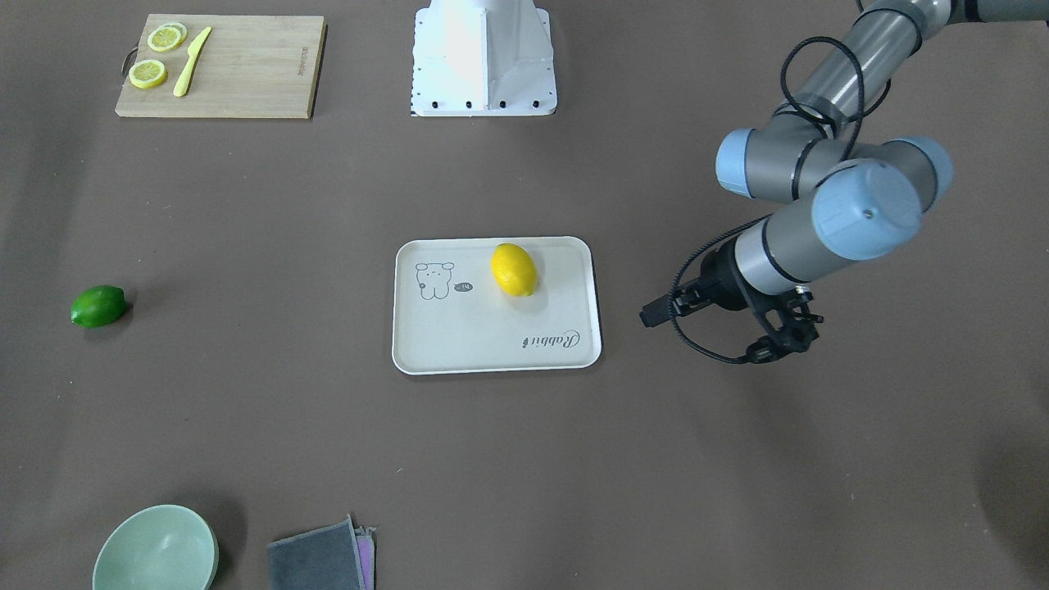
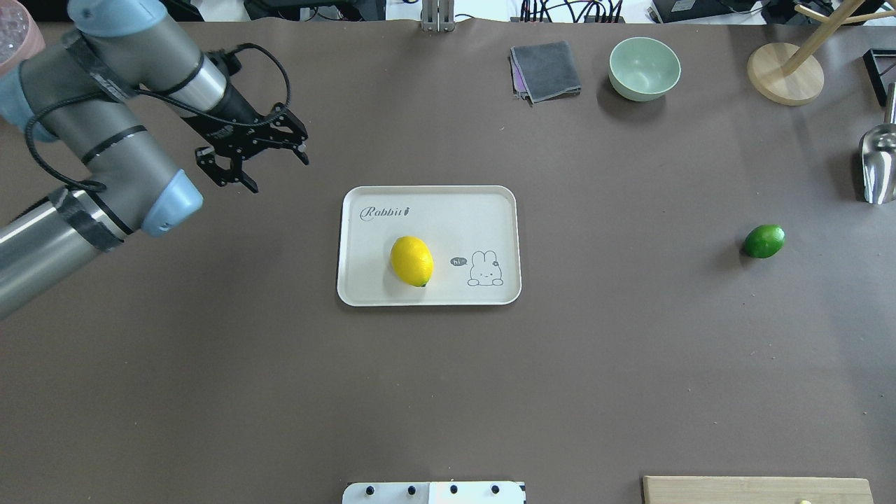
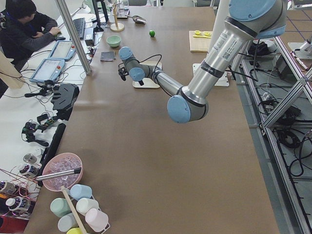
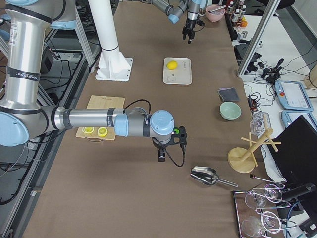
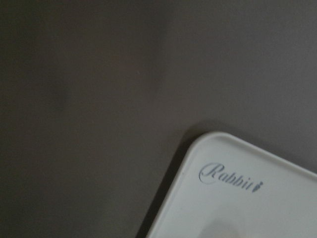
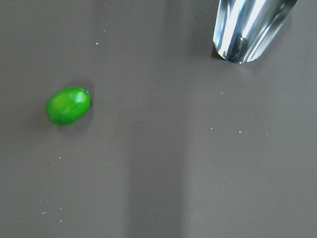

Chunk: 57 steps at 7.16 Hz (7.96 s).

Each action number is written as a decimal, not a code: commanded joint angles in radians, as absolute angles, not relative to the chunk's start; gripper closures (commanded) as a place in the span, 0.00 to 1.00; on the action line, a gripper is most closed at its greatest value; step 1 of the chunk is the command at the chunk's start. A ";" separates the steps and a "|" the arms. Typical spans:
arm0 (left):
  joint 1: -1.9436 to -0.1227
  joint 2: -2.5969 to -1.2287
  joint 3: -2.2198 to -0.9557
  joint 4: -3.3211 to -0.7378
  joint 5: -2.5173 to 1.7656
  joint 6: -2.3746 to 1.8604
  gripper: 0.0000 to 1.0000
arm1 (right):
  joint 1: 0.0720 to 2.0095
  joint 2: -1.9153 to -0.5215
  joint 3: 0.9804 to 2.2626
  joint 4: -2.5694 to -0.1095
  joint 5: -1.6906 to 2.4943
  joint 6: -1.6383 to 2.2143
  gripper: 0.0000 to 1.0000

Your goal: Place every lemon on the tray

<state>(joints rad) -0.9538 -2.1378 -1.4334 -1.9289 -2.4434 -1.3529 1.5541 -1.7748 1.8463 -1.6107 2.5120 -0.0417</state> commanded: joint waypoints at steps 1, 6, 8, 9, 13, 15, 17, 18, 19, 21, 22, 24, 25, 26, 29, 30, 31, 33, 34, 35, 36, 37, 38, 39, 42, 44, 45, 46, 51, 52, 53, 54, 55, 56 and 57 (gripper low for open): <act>-1.060 -2.054 -1.436 -1.925 -2.436 -1.057 0.03 | 1.501 -1.775 1.922 -1.611 2.510 0.085 0.00; -1.245 -1.866 -1.436 -1.925 -2.434 -0.439 0.03 | 1.266 -1.749 1.976 -1.611 2.384 0.438 0.00; -1.269 -1.845 -1.462 -1.925 -2.434 -0.439 0.03 | 1.172 -1.678 1.945 -1.609 2.355 0.627 0.00; -1.278 -1.835 -1.476 -1.925 -2.436 -0.437 0.03 | 1.123 -1.655 1.933 -1.609 2.306 0.685 0.00; -1.284 -1.821 -1.529 -1.872 -2.434 -0.437 0.03 | 1.005 -1.539 1.720 -1.339 2.243 0.941 0.01; -1.282 -1.822 -1.531 -1.868 -2.434 -0.437 0.03 | 1.002 -1.477 1.652 -1.332 2.240 1.003 0.01; -1.281 -1.821 -1.531 -1.867 -2.434 -0.437 0.03 | 1.003 -1.476 1.640 -1.331 2.221 1.005 0.01; -1.281 -1.821 -1.531 -1.867 -2.434 -0.437 0.03 | 1.003 -1.479 1.631 -1.330 2.212 1.026 0.01; -1.281 -1.821 -1.531 -1.867 -2.434 -0.437 0.03 | 1.003 -1.480 1.615 -1.327 2.210 1.032 0.01; -1.278 -1.822 -1.528 -1.867 -2.434 -0.437 0.03 | 0.991 -1.476 1.597 -1.325 2.177 1.031 0.04; -1.278 -1.822 -1.528 -1.867 -2.434 -0.437 0.03 | 0.980 -1.476 1.595 -1.325 2.171 1.032 0.19; -1.275 -1.822 -1.528 -1.864 -2.434 -0.437 0.03 | 0.966 -1.473 1.603 -1.325 2.172 1.035 0.99; -1.275 -1.822 -1.528 -1.862 -2.434 -0.437 0.03 | 0.966 -1.465 1.627 -1.334 2.184 1.035 1.00; -1.278 -1.822 -1.529 -1.847 -2.434 -0.437 0.03 | 0.965 -1.448 1.643 -1.350 2.200 1.040 1.00; -1.278 -1.822 -1.529 -1.844 -2.434 -0.437 0.03 | 0.893 -1.242 1.764 -1.614 2.223 1.042 1.00; -1.278 -1.822 -1.529 -1.844 -2.434 -0.437 0.03 | 0.831 -1.174 1.764 -1.621 2.209 1.042 1.00; -1.278 -1.822 -1.531 -1.844 -2.434 -0.437 0.03 | 0.751 -1.098 1.764 -1.620 2.163 1.040 1.00; -1.275 -1.828 -1.531 -1.821 -2.434 -0.439 0.03 | 0.660 -1.005 1.752 -1.612 2.117 1.022 1.00; -1.275 -1.827 -1.528 -1.821 -2.436 -0.439 0.03 | 0.616 -0.947 1.709 -1.612 2.090 0.999 1.00; -1.275 -1.824 -1.529 -1.821 -2.434 -0.439 0.03 | 0.586 -0.904 1.668 -1.612 2.059 0.994 1.00; -1.275 -1.821 -1.531 -1.818 -2.437 -0.440 0.03 | 0.575 -0.875 1.637 -1.612 2.046 0.996 1.00; -1.275 -1.828 -1.532 -1.816 -2.439 -0.442 0.03 | 0.575 -0.855 1.623 -1.612 2.043 0.996 0.99; -1.275 -1.830 -1.531 -1.816 -2.439 -0.442 0.03 | 0.575 -0.832 1.588 -1.612 2.040 0.994 0.24; -1.275 -1.832 -1.532 -1.816 -2.439 -0.446 0.03 | 0.575 -0.813 1.580 -1.614 2.019 0.993 0.15; -1.275 -1.825 -1.545 -1.816 -2.441 -0.446 0.03 | 0.606 -0.813 1.589 -1.615 2.034 0.974 0.11; -1.275 -1.830 -1.546 -1.815 -2.442 -0.443 0.03 | 0.687 -0.898 1.653 -1.626 2.077 0.902 0.01; -1.282 -1.825 -1.558 -1.816 -2.442 -0.439 0.03 | 0.724 -1.005 1.736 -1.628 2.079 0.835 0.00; -1.281 -1.824 -1.581 -1.812 -2.442 -0.439 0.03 | 0.794 -1.120 1.815 -1.628 2.094 0.731 0.00; -1.431 -1.824 -1.600 -1.515 -2.434 -0.058 0.03 | 1.176 -1.503 1.884 -1.628 2.178 0.243 0.00; -1.457 -1.822 -1.591 -1.467 -2.433 -0.019 0.03 | 1.269 -1.575 1.882 -1.628 2.195 0.156 0.00; -1.492 -1.800 -1.592 -1.442 -2.433 -0.017 0.03 | 1.364 -1.641 1.872 -1.621 2.201 0.126 0.00; -1.512 -1.780 -1.591 -1.437 -2.433 -0.017 0.03 | 1.414 -1.679 1.867 -1.624 2.226 0.127 0.00; -1.517 -1.763 -1.594 -1.433 -2.433 -0.018 0.03 | 1.436 -1.702 1.859 -1.623 2.252 0.133 0.00; -1.519 -1.750 -1.595 -1.424 -2.433 -0.026 0.03 | 1.440 -1.709 1.856 -1.621 2.256 0.135 0.00; -1.528 -1.706 -1.600 -1.425 -2.434 -0.025 0.03 | 1.439 -1.709 1.855 -1.621 2.261 0.141 0.00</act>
